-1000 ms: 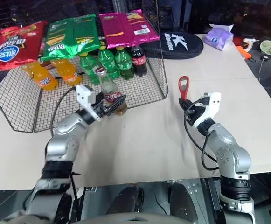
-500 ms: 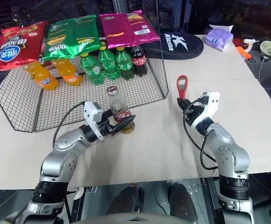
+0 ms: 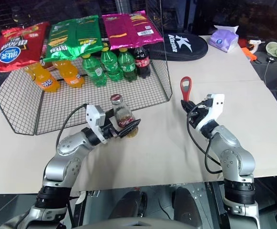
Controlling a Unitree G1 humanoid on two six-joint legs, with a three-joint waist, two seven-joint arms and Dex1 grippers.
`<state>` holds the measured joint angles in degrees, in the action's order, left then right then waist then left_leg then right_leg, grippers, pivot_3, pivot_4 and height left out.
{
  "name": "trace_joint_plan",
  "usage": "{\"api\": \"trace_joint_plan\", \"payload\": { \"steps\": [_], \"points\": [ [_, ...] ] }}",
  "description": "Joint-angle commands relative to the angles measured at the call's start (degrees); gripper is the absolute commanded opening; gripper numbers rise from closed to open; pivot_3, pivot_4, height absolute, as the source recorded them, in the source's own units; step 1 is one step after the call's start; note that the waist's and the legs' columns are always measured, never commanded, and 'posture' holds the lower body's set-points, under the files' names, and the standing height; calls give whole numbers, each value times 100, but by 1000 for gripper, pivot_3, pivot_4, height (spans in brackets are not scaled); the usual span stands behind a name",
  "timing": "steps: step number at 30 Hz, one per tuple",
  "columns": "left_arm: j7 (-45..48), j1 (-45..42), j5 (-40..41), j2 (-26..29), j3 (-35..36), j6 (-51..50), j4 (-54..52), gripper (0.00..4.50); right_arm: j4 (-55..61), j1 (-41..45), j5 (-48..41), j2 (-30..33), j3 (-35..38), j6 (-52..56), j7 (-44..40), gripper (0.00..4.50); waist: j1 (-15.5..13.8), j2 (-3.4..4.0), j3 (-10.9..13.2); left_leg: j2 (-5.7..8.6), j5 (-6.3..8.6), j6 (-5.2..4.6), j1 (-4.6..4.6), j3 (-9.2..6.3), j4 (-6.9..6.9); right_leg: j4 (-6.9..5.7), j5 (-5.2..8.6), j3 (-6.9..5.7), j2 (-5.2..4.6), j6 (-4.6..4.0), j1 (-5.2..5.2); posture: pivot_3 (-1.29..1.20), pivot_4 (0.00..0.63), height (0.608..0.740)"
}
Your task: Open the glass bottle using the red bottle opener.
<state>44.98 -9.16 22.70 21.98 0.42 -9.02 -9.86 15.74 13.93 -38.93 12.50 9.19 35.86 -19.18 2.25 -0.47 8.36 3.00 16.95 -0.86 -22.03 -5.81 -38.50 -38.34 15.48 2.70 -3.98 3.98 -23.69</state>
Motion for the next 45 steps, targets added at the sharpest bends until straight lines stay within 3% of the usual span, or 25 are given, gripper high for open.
{"api": "trace_joint_plan", "payload": {
  "steps": [1,35,38,42,45],
  "points": [
    [100,-136,48,44,39,240,-241,4483,102,36,18,2,-9,-148,-75,0,0,0,0,0,0,0,0,0,0,0,0,0,0,0,0,0,150,740],
    [238,85,803,48,368,345,-758,4483,-320,373,224,20,-157,-235,-383,0,4,1,-1,-2,0,0,5,5,0,-2,0,6,2,0,2,0,150,740],
    [324,113,889,110,411,335,-793,3626,-328,373,223,11,-155,-239,-385,0,7,1,-1,-3,0,0,4,5,0,-2,0,6,3,0,1,0,150,740],
    [354,134,914,135,429,360,-785,1885,-339,358,227,9,-149,-252,-398,0,5,2,-1,-3,0,0,5,5,1,-2,0,6,3,0,1,0,150,740],
    [354,145,915,146,406,374,-796,1615,-344,360,233,2,-148,-257,-399,0,4,2,-1,-3,0,0,6,6,0,-2,0,6,2,0,3,0,150,740]
  ]
}}
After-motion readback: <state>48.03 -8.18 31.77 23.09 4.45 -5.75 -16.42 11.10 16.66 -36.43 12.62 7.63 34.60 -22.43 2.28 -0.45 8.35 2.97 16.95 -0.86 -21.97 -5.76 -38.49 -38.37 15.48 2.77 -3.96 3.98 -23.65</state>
